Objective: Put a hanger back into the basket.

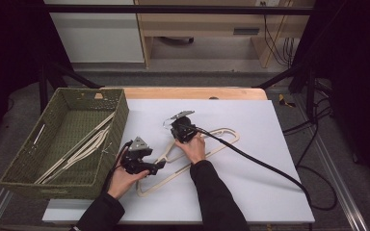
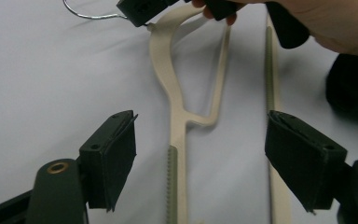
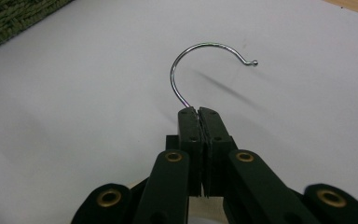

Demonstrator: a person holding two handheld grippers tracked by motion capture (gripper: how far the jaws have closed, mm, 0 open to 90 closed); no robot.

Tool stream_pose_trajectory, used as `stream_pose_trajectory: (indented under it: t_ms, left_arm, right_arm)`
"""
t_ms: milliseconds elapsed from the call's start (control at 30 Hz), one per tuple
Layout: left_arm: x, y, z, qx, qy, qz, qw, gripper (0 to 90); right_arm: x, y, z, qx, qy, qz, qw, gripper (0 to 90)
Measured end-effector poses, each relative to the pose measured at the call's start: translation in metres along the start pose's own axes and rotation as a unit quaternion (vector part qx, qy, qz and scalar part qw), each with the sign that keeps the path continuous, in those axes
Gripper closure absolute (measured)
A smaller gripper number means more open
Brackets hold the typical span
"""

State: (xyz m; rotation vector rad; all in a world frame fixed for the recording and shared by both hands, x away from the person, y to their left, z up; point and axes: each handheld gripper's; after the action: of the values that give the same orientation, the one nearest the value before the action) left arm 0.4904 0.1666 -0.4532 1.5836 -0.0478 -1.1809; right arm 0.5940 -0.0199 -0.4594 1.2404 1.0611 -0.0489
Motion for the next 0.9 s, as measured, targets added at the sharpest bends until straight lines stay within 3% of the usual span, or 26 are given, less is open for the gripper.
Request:
stream_pose_trajectory:
  t_ms: [33,167,267,500,567,733,900]
  left_arm:
    - [0.006,0.002,-0.005,0.002,0.01,0.005,0.9999,27.9]
    - [0.015,0.004,-0.011,-0.006,0.016,-0.009,0.9998,29.9]
    - [0.026,0.007,-0.017,-0.013,0.008,-0.017,0.9997,31.8]
    - [0.039,0.008,-0.02,-0.03,-0.008,-0.008,0.9995,37.0]
    - [0.043,0.007,-0.022,-0.043,-0.021,-0.004,0.9989,42.0]
    - [0.047,0.006,-0.024,-0.049,-0.04,-0.003,0.998,56.8]
    - [0.046,0.01,-0.02,-0.034,-0.046,-0.016,0.9982,69.1]
  right_arm:
    - [-0.001,0.0,0.001,-0.002,0.002,0.004,1.0,89.4]
    - [-0.003,0.0,0.0,0.0,0.004,0.006,1.0,89.4]
    - [-0.006,0.0,0.0,-0.006,0.006,0.011,0.9999,89.4]
    - [-0.011,0.001,-0.001,-0.005,0.005,0.016,0.9998,89.4]
    - [-0.012,0.002,-0.001,-0.007,0.007,0.017,0.9998,89.3]
    - [-0.012,0.001,-0.002,-0.01,0.006,0.017,0.9998,89.3]
    - [-0.012,0.0,-0.003,-0.014,0.006,0.018,0.9997,89.3]
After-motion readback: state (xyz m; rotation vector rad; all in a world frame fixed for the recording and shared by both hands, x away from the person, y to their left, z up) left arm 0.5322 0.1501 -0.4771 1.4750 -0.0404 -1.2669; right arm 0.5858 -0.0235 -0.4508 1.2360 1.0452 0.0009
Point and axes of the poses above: each handheld gripper's, and its own axes: x roughly forward along the jaws, y roughly out of its top, z roughly to its right, and after that the axes turned 3 degrees about y, right-handed
